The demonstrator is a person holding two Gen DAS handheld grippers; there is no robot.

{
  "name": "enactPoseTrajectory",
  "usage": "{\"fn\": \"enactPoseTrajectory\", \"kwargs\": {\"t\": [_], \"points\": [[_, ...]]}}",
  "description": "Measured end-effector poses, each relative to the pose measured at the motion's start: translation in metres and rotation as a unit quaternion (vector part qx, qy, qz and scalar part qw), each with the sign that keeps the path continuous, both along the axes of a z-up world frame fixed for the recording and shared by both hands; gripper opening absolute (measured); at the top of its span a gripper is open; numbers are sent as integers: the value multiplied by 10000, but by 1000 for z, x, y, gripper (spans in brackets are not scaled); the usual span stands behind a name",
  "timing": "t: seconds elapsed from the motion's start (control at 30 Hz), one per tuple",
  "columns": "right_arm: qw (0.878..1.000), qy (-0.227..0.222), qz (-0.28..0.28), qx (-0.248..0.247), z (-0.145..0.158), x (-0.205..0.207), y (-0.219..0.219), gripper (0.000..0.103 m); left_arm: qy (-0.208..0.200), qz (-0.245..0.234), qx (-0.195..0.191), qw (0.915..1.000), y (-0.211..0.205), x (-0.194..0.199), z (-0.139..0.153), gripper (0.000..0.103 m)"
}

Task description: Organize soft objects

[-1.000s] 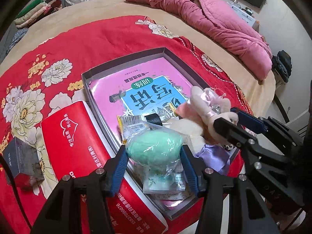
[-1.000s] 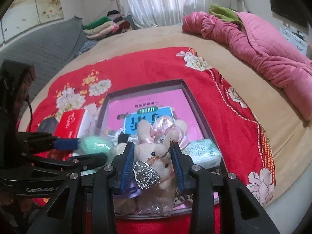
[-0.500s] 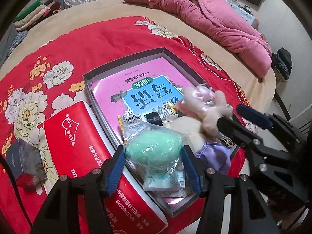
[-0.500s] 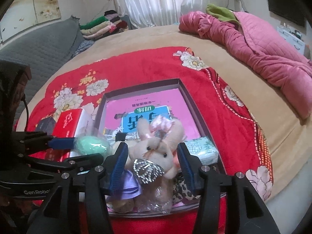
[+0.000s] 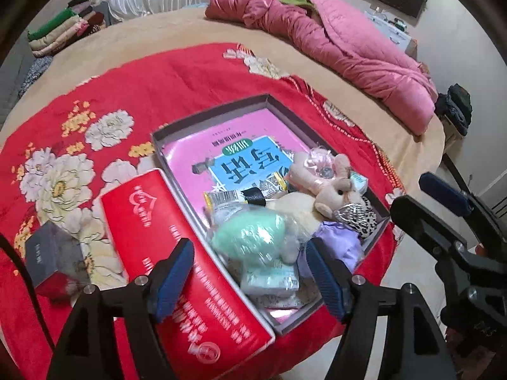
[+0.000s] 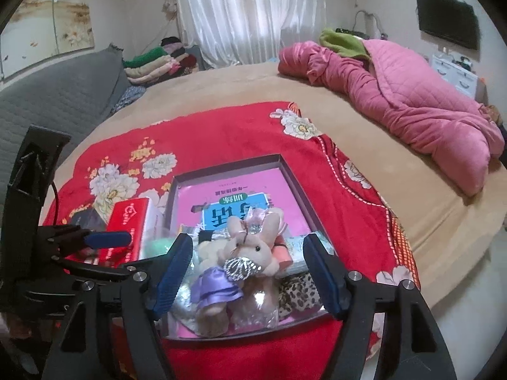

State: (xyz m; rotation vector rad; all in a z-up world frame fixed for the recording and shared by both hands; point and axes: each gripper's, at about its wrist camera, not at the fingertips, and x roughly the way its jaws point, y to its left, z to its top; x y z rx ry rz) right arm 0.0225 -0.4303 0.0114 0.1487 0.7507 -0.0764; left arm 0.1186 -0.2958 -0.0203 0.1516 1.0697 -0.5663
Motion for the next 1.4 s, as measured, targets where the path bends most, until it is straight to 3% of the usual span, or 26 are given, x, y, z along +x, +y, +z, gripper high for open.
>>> {"fn": "enactPoseTrajectory", "kwargs": {"t": [0.17,0.8,1.0,1.4], "points": [[9994,-147,-279,-144,13,-22,14,74,-271,34,18,9996,19,-19,18,79],[9959,-295,-567,-635,38,-81,81,78,-807,540,-89,9952,94,-86,64,79],[9938,-409,-792,-662,45,-96,94,79,-845,694,-42,9940,110,-100,69,80],[9930,-129,-1117,-369,29,-109,102,79,-916,712,77,9932,117,-114,64,80]]}}
